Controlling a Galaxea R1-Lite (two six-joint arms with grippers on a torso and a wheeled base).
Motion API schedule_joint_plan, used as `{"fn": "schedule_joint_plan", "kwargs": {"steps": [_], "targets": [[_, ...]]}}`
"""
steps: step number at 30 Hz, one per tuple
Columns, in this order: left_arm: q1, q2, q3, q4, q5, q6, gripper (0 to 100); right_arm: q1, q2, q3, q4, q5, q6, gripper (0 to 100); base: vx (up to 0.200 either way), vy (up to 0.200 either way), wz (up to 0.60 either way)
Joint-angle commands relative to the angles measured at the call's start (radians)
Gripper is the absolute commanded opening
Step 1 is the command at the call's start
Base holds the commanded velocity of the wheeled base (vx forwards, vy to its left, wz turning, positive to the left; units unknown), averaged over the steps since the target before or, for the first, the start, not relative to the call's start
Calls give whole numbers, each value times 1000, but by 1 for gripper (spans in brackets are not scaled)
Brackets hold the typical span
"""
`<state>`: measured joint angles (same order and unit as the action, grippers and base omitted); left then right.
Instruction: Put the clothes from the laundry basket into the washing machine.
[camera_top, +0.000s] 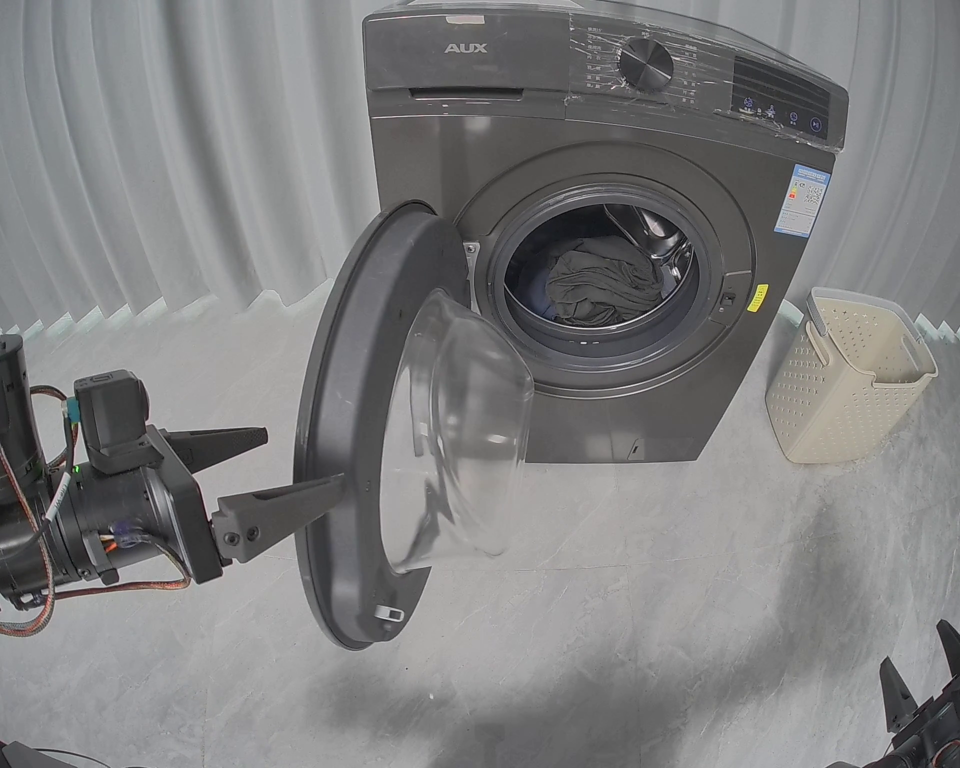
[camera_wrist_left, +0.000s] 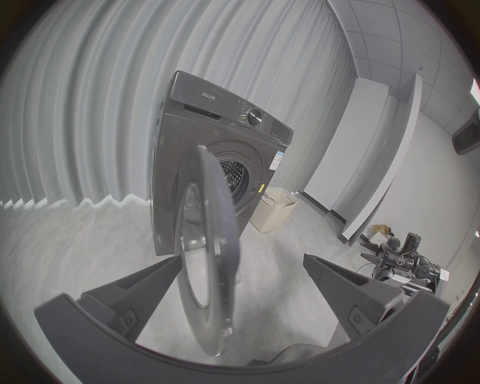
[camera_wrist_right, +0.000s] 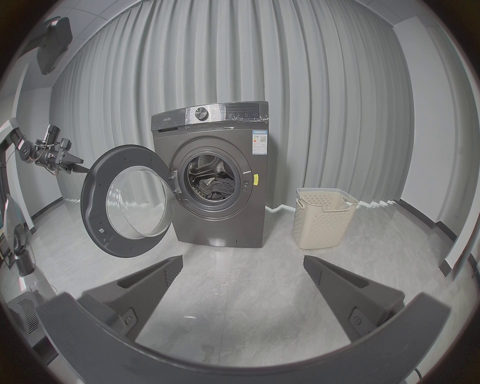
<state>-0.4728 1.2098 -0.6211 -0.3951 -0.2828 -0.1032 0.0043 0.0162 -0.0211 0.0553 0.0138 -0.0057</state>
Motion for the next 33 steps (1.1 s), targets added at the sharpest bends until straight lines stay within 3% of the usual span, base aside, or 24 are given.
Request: {"fn": "schedule_joint_plan", "kwargs": {"steps": [1,7,13,17,19,23,27,33], "targets": [[22,-21,23,-1,8,2,100,0,-16,0,0,2,0,100,0,0,0],[14,1,34,2,10,3,100,0,-16,0,0,2,-2,100,0,0,0],[-23,91,6,-21,7,28,100,0,-16,0,0,2,-2,100,0,0,0],[-79,134,-6,-56,7,26,100,0,-16,0,0,2,-2,100,0,0,0],[-130,160,-8,-103,4,14,100,-1,-16,0,0,2,-2,100,0,0,0],[-164,178,-3,-166,2,-3,100,0,-16,0,0,2,0,100,0,0,0],[-181,168,0,-189,2,-52,100,0,-16,0,0,0,0,100,0,0,0],[-124,149,14,-241,16,-46,100,0,-16,0,1,2,0,100,0,0,0]]}}
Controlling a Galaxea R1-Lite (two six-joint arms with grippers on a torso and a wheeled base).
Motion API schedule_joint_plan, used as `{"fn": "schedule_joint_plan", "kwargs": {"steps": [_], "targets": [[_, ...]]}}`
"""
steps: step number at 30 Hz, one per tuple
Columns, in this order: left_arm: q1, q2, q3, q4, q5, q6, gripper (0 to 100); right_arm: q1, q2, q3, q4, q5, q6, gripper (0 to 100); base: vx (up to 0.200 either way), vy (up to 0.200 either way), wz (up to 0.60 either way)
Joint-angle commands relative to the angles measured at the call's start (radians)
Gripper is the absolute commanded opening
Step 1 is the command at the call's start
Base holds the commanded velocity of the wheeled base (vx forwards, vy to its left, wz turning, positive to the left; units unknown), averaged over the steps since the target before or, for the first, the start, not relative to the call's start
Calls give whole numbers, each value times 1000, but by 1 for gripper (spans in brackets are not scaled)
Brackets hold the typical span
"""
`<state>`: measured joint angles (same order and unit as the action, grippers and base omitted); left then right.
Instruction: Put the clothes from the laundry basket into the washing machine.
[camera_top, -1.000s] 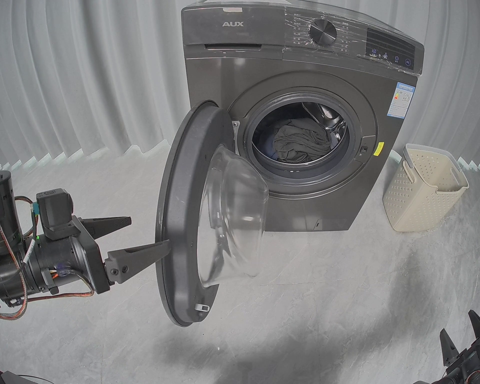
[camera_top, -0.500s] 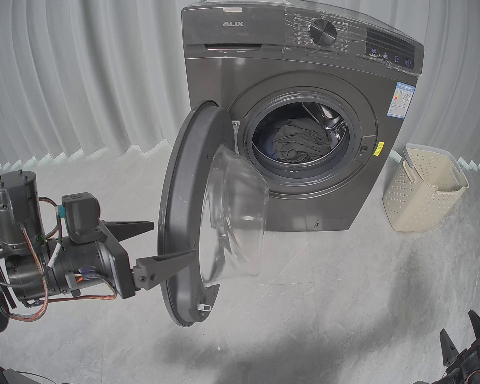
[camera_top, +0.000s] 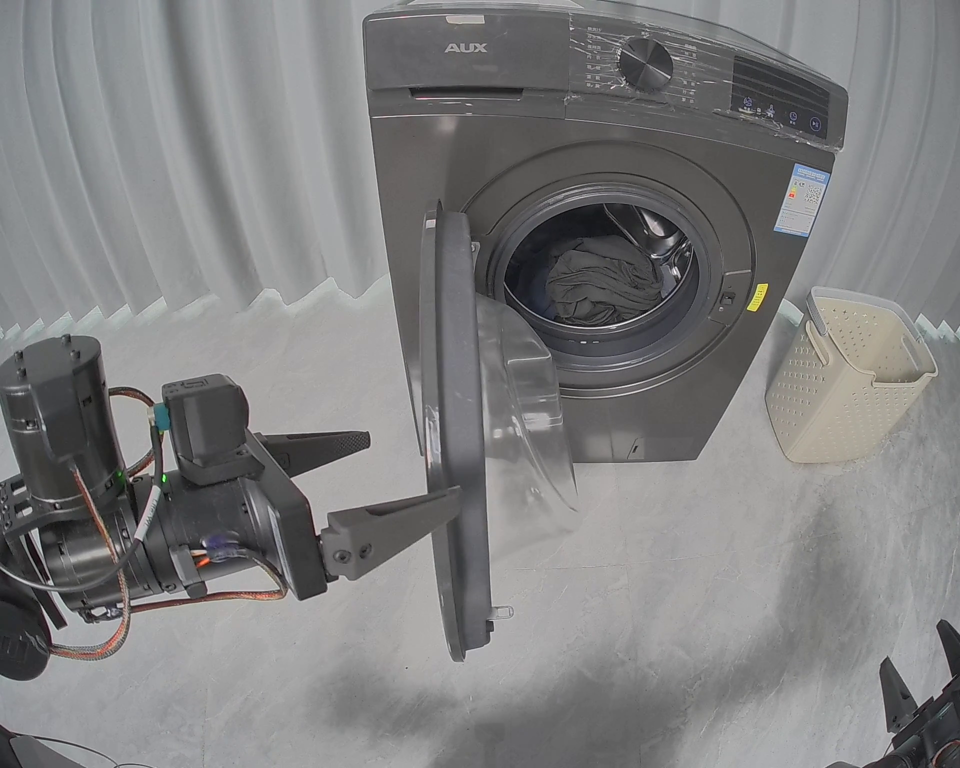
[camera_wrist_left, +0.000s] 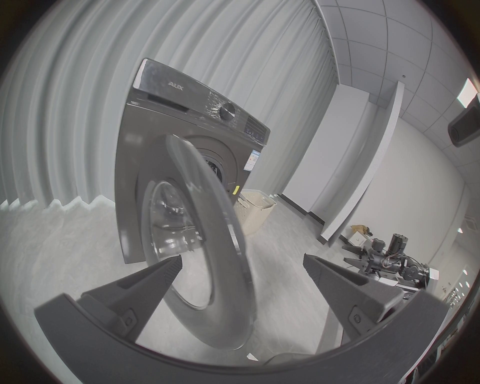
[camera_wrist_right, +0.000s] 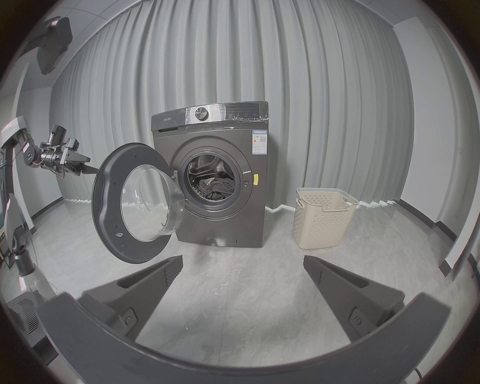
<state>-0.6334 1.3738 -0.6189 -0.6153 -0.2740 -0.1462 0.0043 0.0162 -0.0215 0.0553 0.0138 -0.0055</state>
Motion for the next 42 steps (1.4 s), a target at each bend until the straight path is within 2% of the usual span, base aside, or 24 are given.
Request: {"fn": "schedule_joint_plan", "kwargs": {"steps": [1,4,8,10,18,20,28,42], "targets": [[55,-21,16,-27,10,-3,100,0,-16,0,0,2,-1,100,0,0,0],[103,-15,13,-30,33,8,100,0,-16,0,0,2,-2,100,0,0,0],[115,45,16,-30,121,66,100,0,-16,0,1,2,-2,100,0,0,0],[113,74,10,-34,134,76,100,0,-16,0,0,2,-1,100,0,0,0],[93,174,-33,-109,138,77,100,0,-16,0,1,2,2,100,0,0,0],[66,218,-62,-147,141,76,100,0,-16,0,0,2,2,100,0,0,0],[-23,330,-163,-187,165,66,100,0,-16,0,0,2,4,100,0,0,0],[-54,487,-340,-216,165,63,100,0,-16,0,0,2,4,100,0,0,0]]}}
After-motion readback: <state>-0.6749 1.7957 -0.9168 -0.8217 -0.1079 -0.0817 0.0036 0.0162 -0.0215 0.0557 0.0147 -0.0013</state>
